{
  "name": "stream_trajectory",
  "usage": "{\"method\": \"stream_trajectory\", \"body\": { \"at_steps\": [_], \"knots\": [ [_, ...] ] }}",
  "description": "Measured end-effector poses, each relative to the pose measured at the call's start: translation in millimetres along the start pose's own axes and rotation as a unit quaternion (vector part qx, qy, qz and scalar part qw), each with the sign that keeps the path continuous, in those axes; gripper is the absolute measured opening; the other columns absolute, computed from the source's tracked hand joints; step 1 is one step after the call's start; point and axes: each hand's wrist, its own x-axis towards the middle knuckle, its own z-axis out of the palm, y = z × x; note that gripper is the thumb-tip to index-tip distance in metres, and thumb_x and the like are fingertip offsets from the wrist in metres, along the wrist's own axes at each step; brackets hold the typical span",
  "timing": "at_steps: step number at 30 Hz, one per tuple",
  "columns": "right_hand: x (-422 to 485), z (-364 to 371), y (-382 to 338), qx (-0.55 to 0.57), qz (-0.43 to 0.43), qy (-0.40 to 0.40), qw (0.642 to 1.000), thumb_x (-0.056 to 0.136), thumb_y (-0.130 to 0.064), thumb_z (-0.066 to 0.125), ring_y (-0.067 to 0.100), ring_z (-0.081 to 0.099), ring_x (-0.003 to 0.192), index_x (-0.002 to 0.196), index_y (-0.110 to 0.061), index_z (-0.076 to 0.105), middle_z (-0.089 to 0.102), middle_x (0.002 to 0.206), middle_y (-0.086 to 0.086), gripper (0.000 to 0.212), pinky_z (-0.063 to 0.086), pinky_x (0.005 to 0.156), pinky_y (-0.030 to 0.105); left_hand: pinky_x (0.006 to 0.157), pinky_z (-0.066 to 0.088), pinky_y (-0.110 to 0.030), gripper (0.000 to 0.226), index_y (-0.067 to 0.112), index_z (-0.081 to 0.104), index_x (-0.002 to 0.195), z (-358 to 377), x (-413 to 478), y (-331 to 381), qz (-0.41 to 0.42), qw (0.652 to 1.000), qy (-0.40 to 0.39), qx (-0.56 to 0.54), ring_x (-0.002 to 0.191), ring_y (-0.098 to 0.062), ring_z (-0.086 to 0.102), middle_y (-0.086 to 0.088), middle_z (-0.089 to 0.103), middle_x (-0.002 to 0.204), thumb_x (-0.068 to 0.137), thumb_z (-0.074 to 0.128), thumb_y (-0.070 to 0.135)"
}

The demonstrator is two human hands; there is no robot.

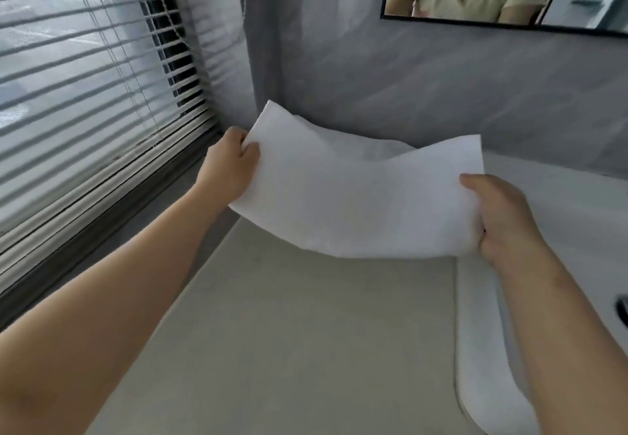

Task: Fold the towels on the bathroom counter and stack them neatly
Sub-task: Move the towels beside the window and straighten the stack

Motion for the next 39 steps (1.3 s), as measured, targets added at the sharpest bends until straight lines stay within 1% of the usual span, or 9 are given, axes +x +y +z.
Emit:
{"method": "stream_trajectory", "body": {
  "at_steps": [6,14,18,20,23,27,29,33,39],
  "knots": [
    [32.6,0.6,-11.0,0.021,-0.013,0.008,1.0,0.089,-0.017,0.055,0.016,0.057,0.08,0.092,-0.015,0.056,0.06,0.087,-0.003,0.004,0.045,0.084,0.038,0.067,0.03,-0.031,0.019,0.005,0.045,0.099,15.6,49.1,15.4,0.015,0.999,0.003,0.033,0.082,-0.026,0.044,-0.01,0.048,0.091,0.095,0.037,0.021],
    [81.7,16.9,-15.9,0.032,-0.031,0.018,0.999,0.092,-0.021,0.055,0.013,0.054,0.072,0.072,-0.018,0.053,0.057,0.08,-0.003,0.02,0.045,0.071,0.028,0.073,0.035,-0.033,0.031,0.0,0.044,0.118,33.2,111.4,20.9,-0.013,0.998,-0.002,0.065,0.102,-0.037,0.051,-0.022,0.054,0.114,0.097,0.034,0.022],
    [99.7,23.6,2.0,0.028,-0.016,0.036,0.999,0.091,-0.027,0.054,0.019,0.051,0.082,0.096,0.005,0.055,0.061,0.099,0.016,0.032,0.042,0.074,0.033,0.08,0.037,-0.034,0.033,0.002,0.045,0.121,49.7,130.9,18.5,-0.031,0.996,-0.018,0.077,0.107,-0.039,0.05,-0.023,0.054,0.118,0.097,0.034,0.021],
    [103.2,22.5,15.1,0.027,0.005,0.029,0.999,0.092,-0.028,0.054,0.02,0.054,0.085,0.099,0.003,0.055,0.063,0.109,0.017,0.032,0.046,0.079,0.037,0.079,0.037,-0.033,0.03,0.003,0.047,0.118,57.6,135.7,16.3,-0.043,0.996,-0.028,0.078,0.106,-0.038,0.051,-0.021,0.053,0.114,0.097,0.035,0.022],
    [105.5,17.6,30.5,0.058,0.061,-0.017,0.996,0.095,-0.025,0.052,0.016,0.061,0.084,0.097,-0.016,0.06,0.064,0.1,0.0,0.012,0.051,0.081,0.037,0.073,0.035,-0.031,0.016,0.009,0.047,0.101,66.5,141.2,8.3,-0.059,0.995,-0.029,0.07,0.091,-0.03,0.048,-0.014,0.05,0.101,0.096,0.038,0.022],
    [104.8,15.6,39.6,0.047,0.102,-0.033,0.993,0.09,-0.022,0.058,0.02,0.063,0.085,0.107,-0.013,0.061,0.066,0.098,0.002,0.019,0.051,0.08,0.038,0.07,0.034,-0.029,0.008,0.014,0.047,0.091,75.3,142.9,-8.5,-0.093,0.992,-0.029,0.074,0.084,-0.025,0.044,-0.006,0.049,0.086,0.092,0.043,0.021],
    [105.2,15.7,42.0,0.03,0.091,-0.013,0.995,0.088,-0.018,0.06,0.019,0.062,0.08,0.1,-0.012,0.061,0.064,0.094,0.003,0.014,0.051,0.076,0.035,0.072,0.039,-0.032,0.02,0.011,0.054,0.097,76.9,142.3,-8.8,-0.116,0.99,-0.042,0.067,0.089,-0.03,0.051,-0.005,0.053,0.084,0.09,0.048,0.028],
    [106.0,18.2,37.1,0.007,0.034,0.012,0.999,0.09,-0.014,0.058,0.012,0.057,0.07,0.096,-0.012,0.059,0.06,0.083,-0.002,0.006,0.047,0.06,0.026,0.079,0.04,-0.032,0.047,0.002,0.055,0.122,71.9,145.6,-6.1,-0.129,0.983,-0.075,0.108,0.104,-0.033,0.054,-0.016,0.057,0.118,0.091,0.053,0.037],
    [116.7,28.5,15.5,0.011,-0.063,0.048,0.997,0.09,-0.012,0.056,0.009,0.055,0.073,0.098,-0.013,0.06,0.058,0.083,-0.005,0.009,0.049,0.067,0.025,0.071,0.037,-0.031,0.03,0.004,0.056,0.096,70.0,148.9,-4.8,-0.062,0.994,-0.032,0.081,0.092,-0.034,0.053,-0.018,0.058,0.101,0.095,0.042,0.03]
  ]
}}
